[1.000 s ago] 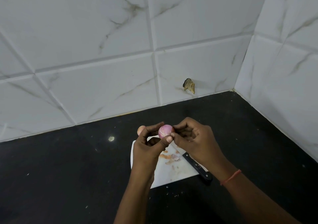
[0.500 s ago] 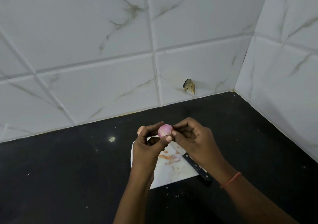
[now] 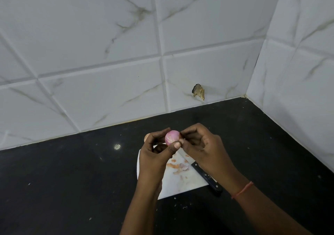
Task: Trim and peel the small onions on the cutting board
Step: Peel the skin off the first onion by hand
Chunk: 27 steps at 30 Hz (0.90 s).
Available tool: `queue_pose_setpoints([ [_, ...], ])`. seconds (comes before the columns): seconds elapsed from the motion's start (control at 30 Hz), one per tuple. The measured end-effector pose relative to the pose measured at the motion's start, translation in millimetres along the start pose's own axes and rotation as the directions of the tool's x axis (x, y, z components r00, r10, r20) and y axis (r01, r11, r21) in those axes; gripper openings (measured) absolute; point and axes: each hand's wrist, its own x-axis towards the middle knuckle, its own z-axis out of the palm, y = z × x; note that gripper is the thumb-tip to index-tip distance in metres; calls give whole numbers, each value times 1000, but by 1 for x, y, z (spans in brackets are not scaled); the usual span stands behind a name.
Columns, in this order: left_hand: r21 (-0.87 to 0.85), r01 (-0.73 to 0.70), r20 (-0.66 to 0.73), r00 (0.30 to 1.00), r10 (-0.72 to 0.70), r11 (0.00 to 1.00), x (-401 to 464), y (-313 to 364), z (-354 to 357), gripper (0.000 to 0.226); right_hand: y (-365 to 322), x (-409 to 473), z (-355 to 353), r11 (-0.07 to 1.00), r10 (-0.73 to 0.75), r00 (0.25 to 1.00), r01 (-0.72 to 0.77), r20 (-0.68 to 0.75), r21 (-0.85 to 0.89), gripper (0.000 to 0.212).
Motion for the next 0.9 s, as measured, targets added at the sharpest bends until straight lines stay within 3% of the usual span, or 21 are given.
queue_pose_setpoints([
  [0.2, -11, -1, 10, 1000, 1, 1000, -1, -1, 0, 49, 3, 1, -3, 997, -57, 997, 54, -44, -63, 4],
  [0.43, -34, -13, -2, 1000, 13, 999, -2, 1, 1, 52, 1, -1, 1, 1000, -18, 1000, 18, -17, -5, 19],
  [0.77, -71, -9, 9, 1000, 10, 997, 2, 4, 6, 48, -2, 0, 1, 993, -95, 992, 89, -81, -73, 7],
  [0.9, -67, 0, -11, 1000, -1, 998, 2, 3, 7, 48, -1, 1, 3, 999, -32, 993, 30, -115, -18, 7],
])
